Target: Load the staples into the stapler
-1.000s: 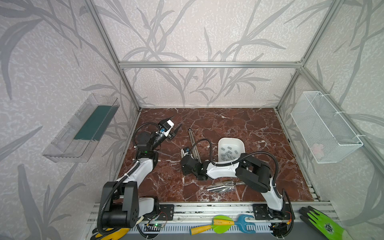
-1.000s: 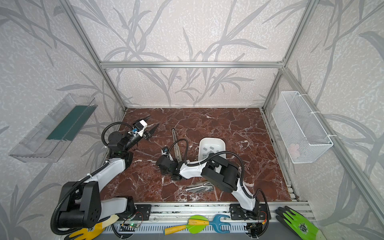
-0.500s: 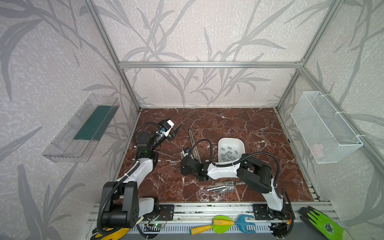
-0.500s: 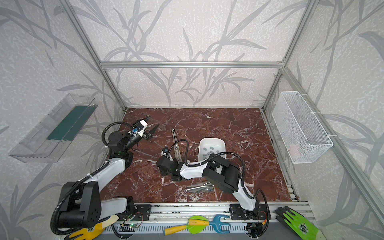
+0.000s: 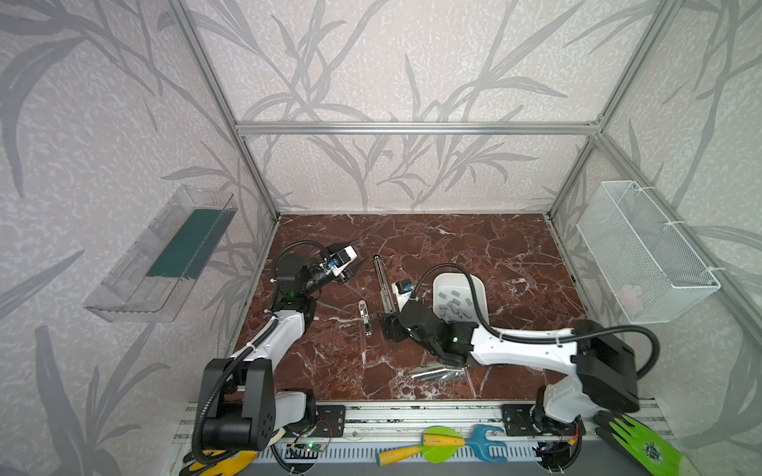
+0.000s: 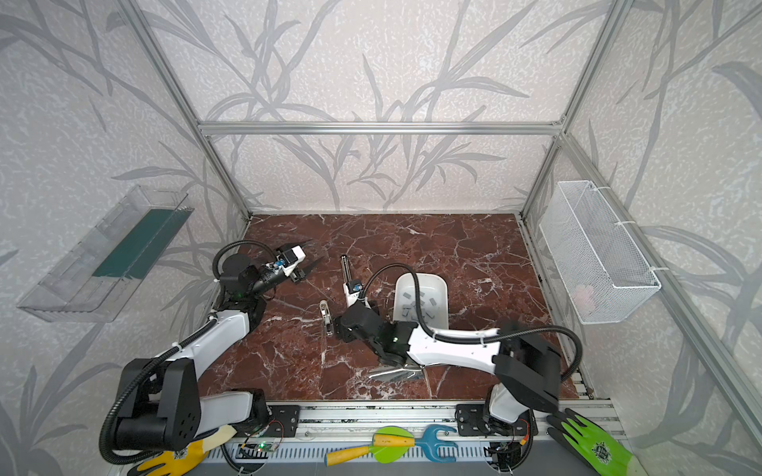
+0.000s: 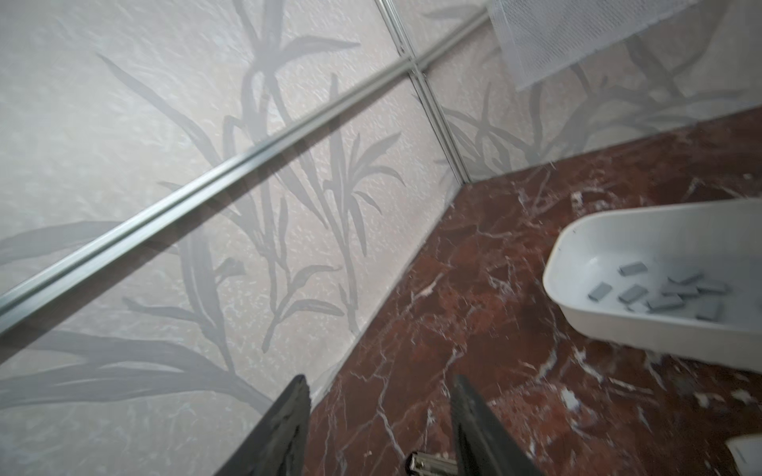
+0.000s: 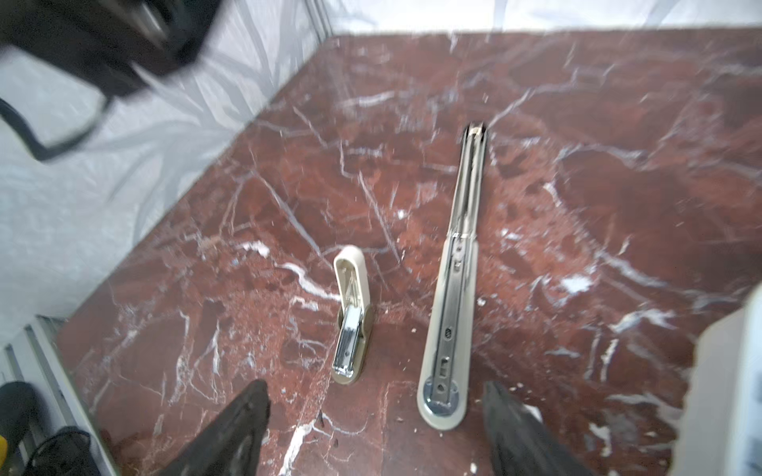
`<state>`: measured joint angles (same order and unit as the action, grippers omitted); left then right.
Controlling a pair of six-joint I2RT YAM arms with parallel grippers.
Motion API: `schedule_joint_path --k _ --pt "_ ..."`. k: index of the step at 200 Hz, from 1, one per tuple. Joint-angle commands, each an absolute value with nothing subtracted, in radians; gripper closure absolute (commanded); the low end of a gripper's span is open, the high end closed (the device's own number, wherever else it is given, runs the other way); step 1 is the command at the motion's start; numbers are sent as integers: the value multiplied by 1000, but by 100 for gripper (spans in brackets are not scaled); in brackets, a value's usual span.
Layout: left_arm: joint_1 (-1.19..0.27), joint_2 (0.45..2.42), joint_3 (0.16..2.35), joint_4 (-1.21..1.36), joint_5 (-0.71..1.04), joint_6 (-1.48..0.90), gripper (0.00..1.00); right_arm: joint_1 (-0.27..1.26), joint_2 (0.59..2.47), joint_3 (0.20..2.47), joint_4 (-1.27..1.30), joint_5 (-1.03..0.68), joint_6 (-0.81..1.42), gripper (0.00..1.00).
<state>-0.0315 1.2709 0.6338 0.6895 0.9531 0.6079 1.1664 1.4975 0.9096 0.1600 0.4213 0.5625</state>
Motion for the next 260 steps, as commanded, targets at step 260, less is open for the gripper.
schedule_joint_path --k 260 --pt "-654 1738 1159 -740 558 1636 37 618 825 377 17 691 328 1"
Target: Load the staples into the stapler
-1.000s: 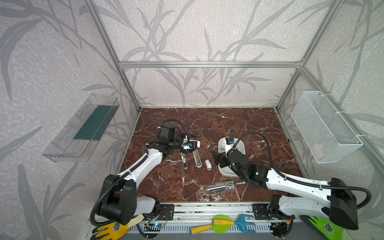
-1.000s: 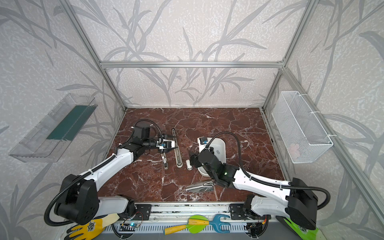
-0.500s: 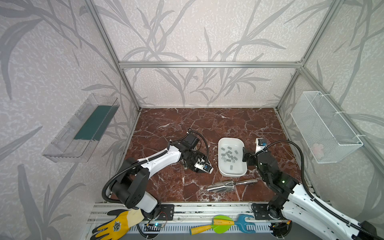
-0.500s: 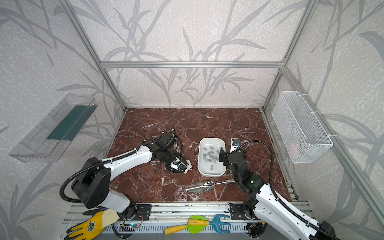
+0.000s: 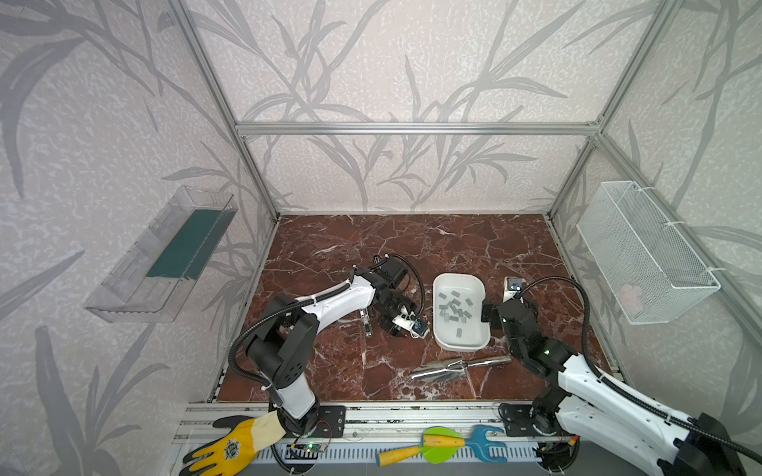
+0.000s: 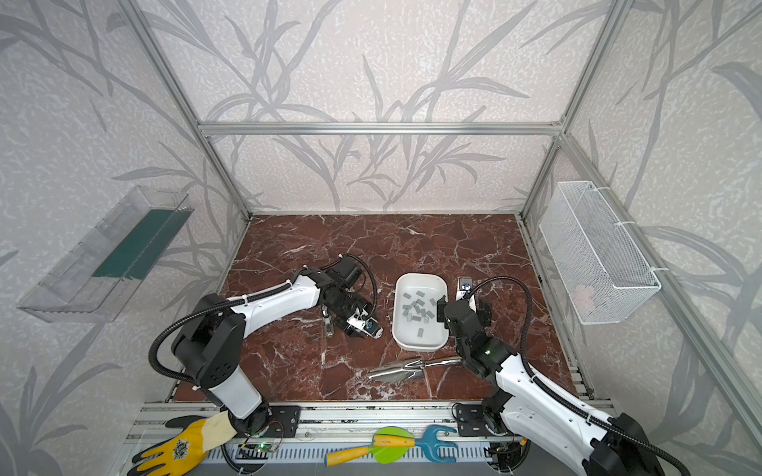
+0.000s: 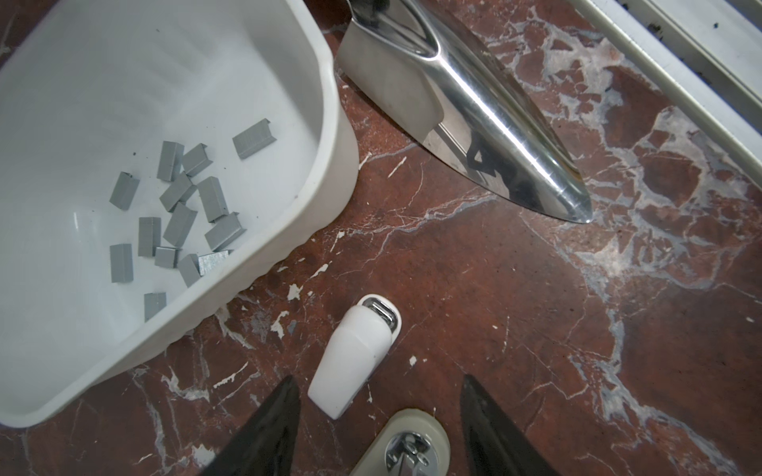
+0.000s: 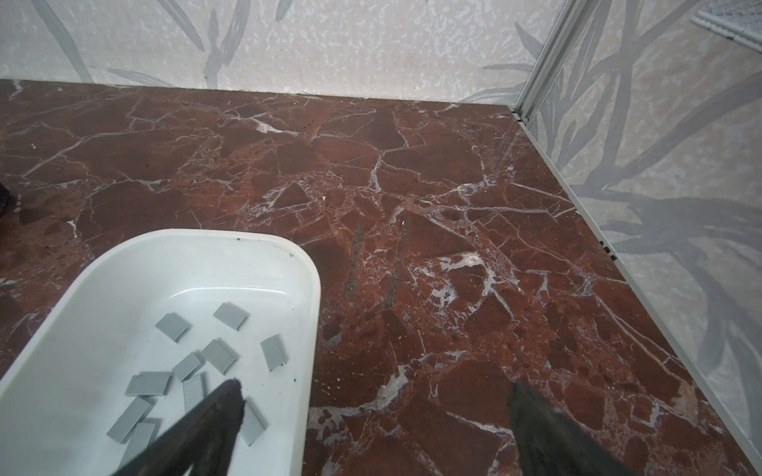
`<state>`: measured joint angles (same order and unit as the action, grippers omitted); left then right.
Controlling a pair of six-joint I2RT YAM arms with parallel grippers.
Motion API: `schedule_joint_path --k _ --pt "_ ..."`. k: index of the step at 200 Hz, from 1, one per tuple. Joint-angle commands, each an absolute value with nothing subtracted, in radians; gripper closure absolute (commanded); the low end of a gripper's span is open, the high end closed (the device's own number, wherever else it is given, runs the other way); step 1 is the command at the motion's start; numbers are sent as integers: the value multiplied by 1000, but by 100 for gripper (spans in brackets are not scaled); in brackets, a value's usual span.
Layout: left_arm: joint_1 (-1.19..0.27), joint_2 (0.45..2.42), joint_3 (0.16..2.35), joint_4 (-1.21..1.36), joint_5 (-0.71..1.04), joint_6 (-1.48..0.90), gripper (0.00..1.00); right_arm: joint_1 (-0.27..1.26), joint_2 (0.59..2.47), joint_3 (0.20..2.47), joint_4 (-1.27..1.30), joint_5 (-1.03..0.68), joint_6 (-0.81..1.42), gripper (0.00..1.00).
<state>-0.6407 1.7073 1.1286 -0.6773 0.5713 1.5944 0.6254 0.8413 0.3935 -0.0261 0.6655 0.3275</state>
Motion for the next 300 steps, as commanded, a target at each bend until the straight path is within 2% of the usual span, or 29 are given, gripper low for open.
schedule_joint_path --k 1,92,125,171,209,267,300 --pt "-654 1738 1160 -741 557 1635 36 618 825 377 18 692 327 1" --pt "-698 1837 1237 -753 533 1625 38 616 862 393 15 676 327 1" --pt "-708 1902 1293 -819 497 1640 46 615 865 394 15 675 326 1" --pt "-708 1938 1313 -831 469 1646 48 614 877 400 17 674 326 1" --pt "-708 1946 1318 -837 466 1651 58 615 896 408 17 672 326 1" --pt "-707 1952 1316 -833 442 1657 64 615 895 408 17 670 325 1" --pt "-708 1946 1320 -819 441 1636 78 615 891 406 16 671 326 0"
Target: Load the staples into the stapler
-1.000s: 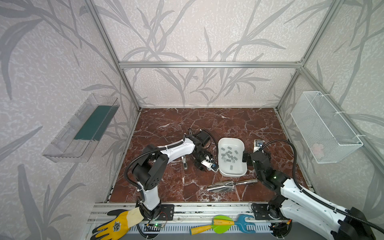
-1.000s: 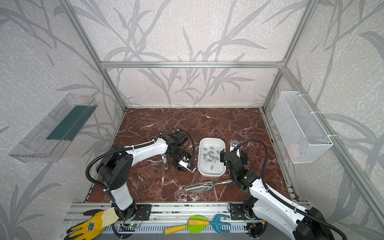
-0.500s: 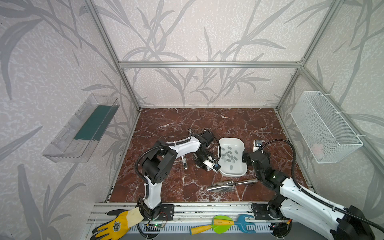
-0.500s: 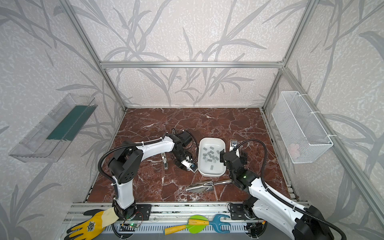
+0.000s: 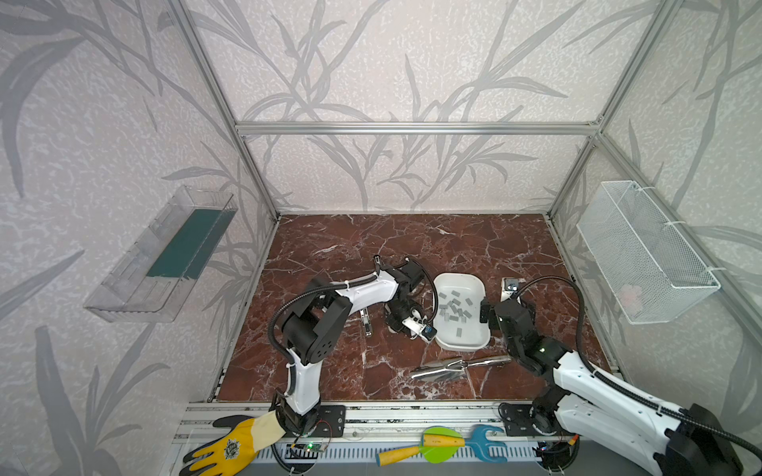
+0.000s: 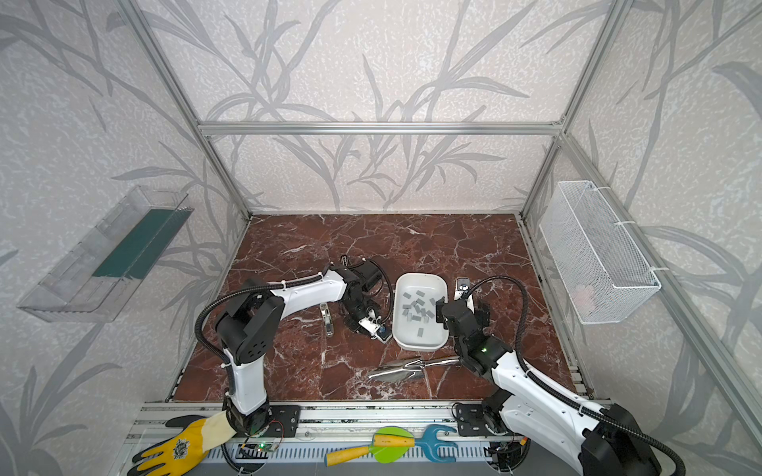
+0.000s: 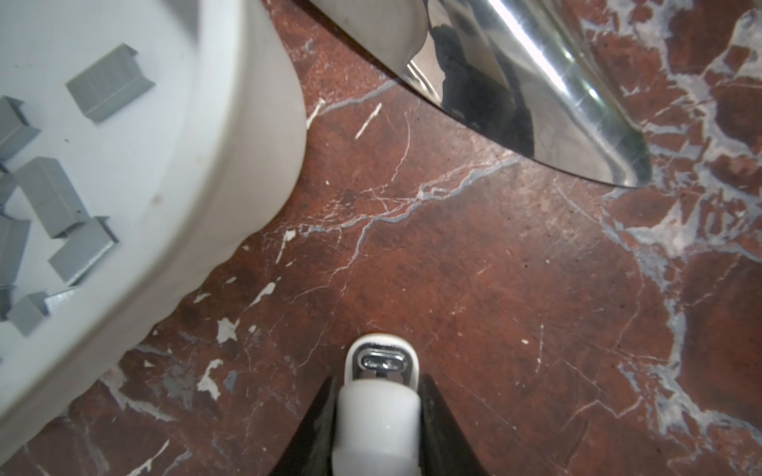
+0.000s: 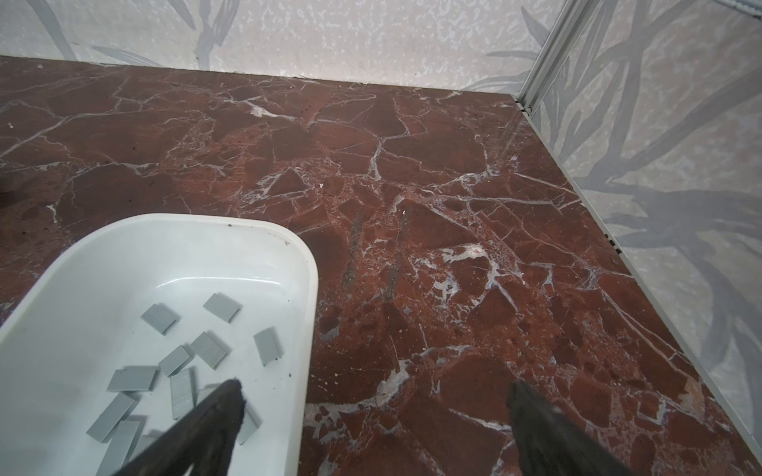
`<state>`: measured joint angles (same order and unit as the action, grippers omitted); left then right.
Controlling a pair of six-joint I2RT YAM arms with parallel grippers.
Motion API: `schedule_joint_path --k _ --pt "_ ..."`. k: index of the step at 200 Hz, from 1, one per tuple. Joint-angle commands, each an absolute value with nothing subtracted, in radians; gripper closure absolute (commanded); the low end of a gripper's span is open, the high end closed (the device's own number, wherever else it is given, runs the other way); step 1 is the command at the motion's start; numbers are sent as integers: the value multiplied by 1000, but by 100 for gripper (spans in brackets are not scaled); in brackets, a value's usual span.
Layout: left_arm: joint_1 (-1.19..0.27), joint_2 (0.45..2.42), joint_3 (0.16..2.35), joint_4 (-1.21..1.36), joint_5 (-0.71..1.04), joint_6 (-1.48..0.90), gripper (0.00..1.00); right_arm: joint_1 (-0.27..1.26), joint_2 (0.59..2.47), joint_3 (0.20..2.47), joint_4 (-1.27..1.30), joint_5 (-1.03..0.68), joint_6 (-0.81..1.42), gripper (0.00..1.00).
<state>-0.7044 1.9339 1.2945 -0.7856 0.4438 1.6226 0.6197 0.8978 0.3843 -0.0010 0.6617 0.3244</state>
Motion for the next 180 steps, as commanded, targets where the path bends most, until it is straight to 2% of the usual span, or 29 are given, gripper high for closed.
schedule_joint_path --k 1,36,79,102,133,155,180 --pt "-708 1946 1321 -818 444 1634 79 614 891 406 16 671 326 0" --pt "-704 1920 1420 -900 543 1613 100 614 874 402 12 675 327 1" --pt "-704 1763 1356 -739 636 1518 100 611 741 410 -73 598 346 0" --pt "-703 1634 1250 -526 636 1402 100 611 610 416 -112 439 386 4" --pt "-702 1455 1040 -90 591 1216 100 609 460 385 -48 182 513 13" --pt "-698 1385 1022 -77 538 1179 100 610 462 334 165 41 679 14" --pt "-694 1340 1001 -103 498 1172 100 609 604 404 256 -20 785 14"
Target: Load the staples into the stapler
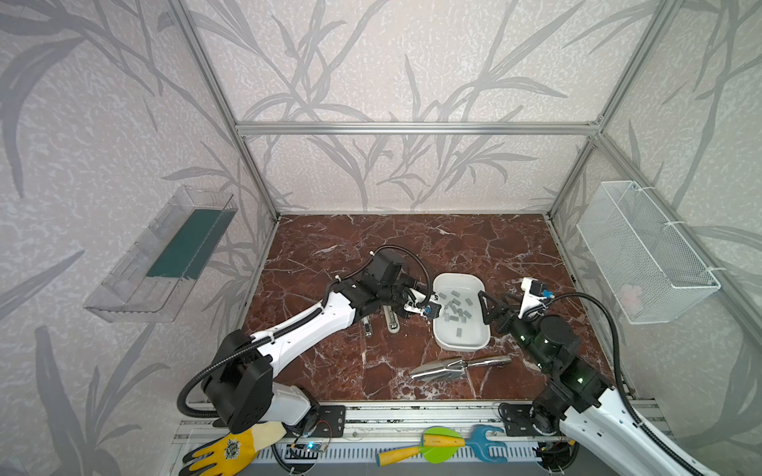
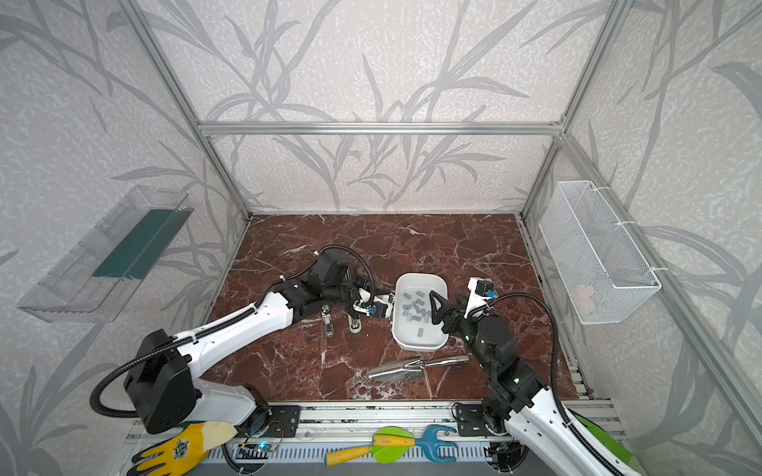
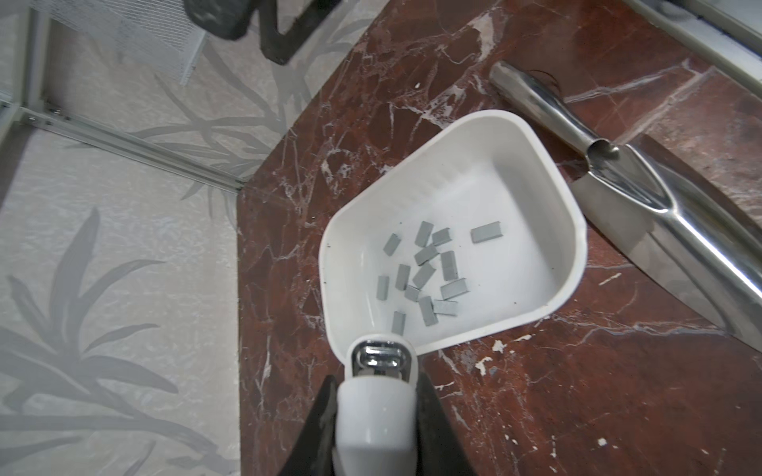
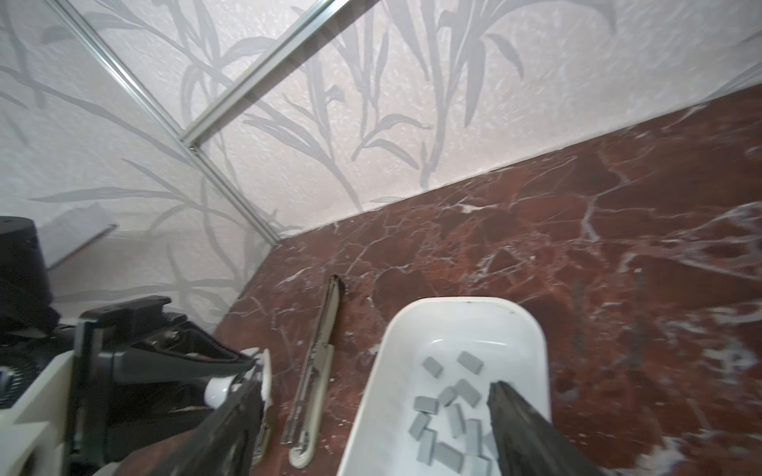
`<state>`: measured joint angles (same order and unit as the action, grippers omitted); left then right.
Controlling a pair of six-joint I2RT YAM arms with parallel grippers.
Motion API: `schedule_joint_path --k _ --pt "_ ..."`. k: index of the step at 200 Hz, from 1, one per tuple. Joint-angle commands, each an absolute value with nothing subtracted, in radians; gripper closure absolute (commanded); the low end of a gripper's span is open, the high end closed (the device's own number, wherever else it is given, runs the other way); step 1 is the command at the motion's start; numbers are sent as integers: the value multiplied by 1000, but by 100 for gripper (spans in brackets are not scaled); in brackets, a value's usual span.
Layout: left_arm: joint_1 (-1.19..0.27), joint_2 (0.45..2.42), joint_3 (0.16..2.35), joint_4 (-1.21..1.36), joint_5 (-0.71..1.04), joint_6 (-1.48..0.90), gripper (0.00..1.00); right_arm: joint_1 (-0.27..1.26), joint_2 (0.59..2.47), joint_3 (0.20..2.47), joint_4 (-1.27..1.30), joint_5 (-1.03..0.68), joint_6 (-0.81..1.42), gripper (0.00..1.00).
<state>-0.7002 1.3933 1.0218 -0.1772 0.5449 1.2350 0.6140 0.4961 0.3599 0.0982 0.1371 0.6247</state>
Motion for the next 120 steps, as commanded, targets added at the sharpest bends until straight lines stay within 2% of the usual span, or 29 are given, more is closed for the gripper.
schedule_joint_path --k 1,19,44,70,84,120 --pt "-694 1339 1000 -104 495 1171 100 609 611 408 255 -24 786 14" --pt "-693 1295 972 -78 452 1138 100 610 714 438 269 -99 843 18" --pt "-694 1276 928 -45 473 1176 100 603 836 342 554 -182 944 22" --pt "-692 1295 963 -120 495 1189 100 579 905 470 417 -317 886 31" --pt "-690 1293 963 -103 501 1169 100 579 934 492 424 -372 879 35" --pt "-688 1294 963 -104 479 1167 100 579 969 475 482 -376 902 40"
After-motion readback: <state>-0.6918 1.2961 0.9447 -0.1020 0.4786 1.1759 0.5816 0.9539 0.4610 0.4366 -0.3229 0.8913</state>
